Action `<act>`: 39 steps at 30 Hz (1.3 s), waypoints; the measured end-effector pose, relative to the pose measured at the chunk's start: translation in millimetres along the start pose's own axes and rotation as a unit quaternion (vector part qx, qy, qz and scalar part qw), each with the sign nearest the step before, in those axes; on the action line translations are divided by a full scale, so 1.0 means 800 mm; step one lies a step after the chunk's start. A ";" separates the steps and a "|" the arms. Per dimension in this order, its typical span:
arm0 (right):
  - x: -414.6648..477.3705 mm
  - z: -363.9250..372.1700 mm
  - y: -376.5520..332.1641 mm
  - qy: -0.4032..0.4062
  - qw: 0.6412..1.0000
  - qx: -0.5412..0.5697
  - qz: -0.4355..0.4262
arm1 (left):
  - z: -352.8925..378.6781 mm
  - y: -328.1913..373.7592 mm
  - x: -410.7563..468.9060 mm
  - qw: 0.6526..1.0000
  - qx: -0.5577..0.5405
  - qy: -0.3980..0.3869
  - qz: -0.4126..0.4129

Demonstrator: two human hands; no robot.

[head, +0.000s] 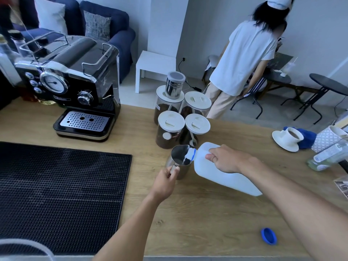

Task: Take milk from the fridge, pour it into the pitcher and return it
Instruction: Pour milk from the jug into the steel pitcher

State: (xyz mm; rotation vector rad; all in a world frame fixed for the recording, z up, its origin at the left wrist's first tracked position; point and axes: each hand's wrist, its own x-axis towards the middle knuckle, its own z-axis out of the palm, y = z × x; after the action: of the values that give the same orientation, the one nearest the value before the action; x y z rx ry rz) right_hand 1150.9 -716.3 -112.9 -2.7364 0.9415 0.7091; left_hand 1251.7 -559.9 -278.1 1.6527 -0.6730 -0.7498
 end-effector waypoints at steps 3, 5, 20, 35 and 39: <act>0.001 -0.002 -0.003 -0.005 1.000 -0.001 0.002 | 0.000 0.000 0.000 1.000 0.001 0.003 -0.003; 0.001 -0.003 -0.004 -0.007 1.000 -0.005 0.001 | 0.000 -0.001 0.000 1.000 -0.001 0.004 -0.003; 0.004 -0.004 -0.004 -0.016 1.000 -0.012 -0.005 | 0.001 -0.001 -0.001 1.000 0.002 0.003 -0.008; 0.004 -0.007 -0.006 -0.018 1.000 -0.024 0.000 | 0.002 -0.003 0.001 1.000 -0.001 0.001 -0.002; 0.005 -0.007 -0.006 -0.021 1.000 -0.022 0.003 | 0.001 -0.003 0.001 1.000 0.001 0.001 -0.006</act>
State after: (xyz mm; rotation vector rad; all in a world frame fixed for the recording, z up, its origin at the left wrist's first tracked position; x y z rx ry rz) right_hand 1158.9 -715.9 -110.1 -2.7454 0.9367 0.7941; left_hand 1251.7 -560.6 -280.7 1.6613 -0.6631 -0.7556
